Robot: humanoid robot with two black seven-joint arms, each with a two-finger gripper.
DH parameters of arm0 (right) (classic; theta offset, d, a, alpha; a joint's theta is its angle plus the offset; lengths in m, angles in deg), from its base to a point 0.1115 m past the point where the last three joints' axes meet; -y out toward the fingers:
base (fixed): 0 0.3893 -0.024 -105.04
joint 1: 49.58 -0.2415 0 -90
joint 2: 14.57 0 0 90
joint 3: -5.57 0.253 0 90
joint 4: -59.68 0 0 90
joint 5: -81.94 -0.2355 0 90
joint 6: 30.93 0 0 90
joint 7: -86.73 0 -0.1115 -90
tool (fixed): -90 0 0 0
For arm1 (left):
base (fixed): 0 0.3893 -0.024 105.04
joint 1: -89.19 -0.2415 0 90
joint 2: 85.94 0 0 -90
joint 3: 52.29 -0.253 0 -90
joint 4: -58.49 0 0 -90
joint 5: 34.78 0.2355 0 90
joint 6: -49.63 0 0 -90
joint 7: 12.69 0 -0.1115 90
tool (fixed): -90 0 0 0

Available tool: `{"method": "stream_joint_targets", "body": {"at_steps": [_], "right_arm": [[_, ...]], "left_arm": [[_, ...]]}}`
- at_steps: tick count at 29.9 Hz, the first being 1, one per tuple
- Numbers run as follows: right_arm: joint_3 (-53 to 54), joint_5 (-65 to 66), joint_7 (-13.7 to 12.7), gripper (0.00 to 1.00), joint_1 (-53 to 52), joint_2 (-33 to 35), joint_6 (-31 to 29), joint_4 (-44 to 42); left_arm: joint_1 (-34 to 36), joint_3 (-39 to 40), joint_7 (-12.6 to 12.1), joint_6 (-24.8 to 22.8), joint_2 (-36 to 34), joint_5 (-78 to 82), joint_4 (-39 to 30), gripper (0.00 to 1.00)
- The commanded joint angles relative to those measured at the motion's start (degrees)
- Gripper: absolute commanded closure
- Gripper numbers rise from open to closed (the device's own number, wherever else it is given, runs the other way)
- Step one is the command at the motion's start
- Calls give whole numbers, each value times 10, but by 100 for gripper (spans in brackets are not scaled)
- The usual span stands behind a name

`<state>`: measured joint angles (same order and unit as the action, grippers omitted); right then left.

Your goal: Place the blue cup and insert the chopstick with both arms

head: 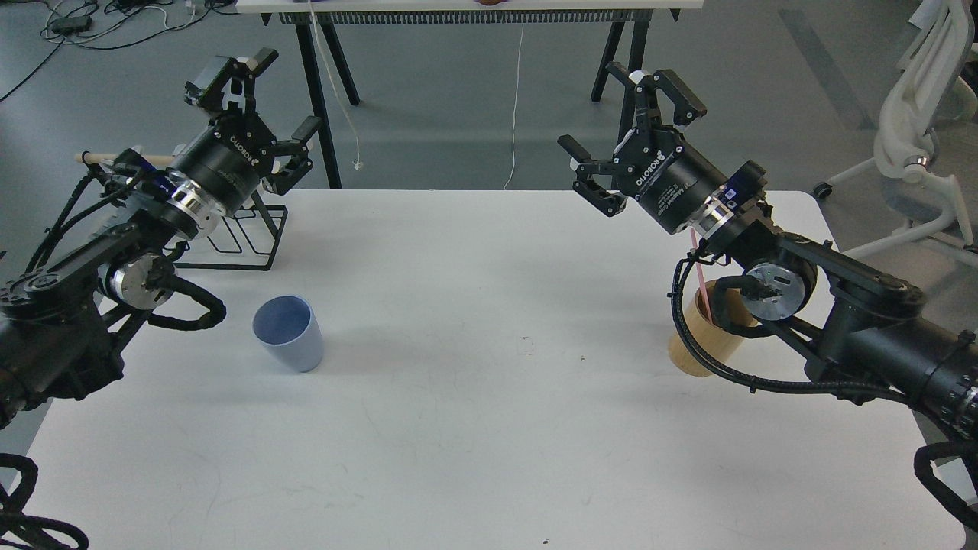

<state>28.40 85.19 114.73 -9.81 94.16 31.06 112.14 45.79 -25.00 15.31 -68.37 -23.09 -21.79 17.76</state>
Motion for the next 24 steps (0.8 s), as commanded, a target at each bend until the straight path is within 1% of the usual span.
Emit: {"method": "stream_joint_targets", "body": {"at_steps": [1, 8, 12, 13, 16, 20, 22, 24], "right_arm": [[0, 0, 0, 1, -1, 0, 0, -3], [8, 0, 0, 1, -10, 4, 0, -6], [15, 1, 0, 1, -33, 21, 0, -23], [15, 0, 0, 1, -39, 28, 0, -31], [16, 0, 0, 1, -51, 53, 0, -61], [23, 0, 0, 1, -51, 102, 0, -71], [32, -1, 0, 1, -48, 129, 0, -69], [35, -1, 0, 1, -44, 144, 0, -68]], "left_arm": [[-5, 2, 0, 0, -4, 0, -8, 0], [9, 15, 0, 0, -6, 3, -8, 0], [55, 9, 0, 0, 4, 17, -14, 0], [58, 12, 0, 0, 4, 21, -22, 0], [78, 8, 0, 0, -5, 42, -83, 0], [97, 7, 0, 0, -39, 163, -154, 0], [120, -17, 0, 0, -49, 210, -167, 0], [155, -102, 0, 0, -56, 233, -167, 0]]}}
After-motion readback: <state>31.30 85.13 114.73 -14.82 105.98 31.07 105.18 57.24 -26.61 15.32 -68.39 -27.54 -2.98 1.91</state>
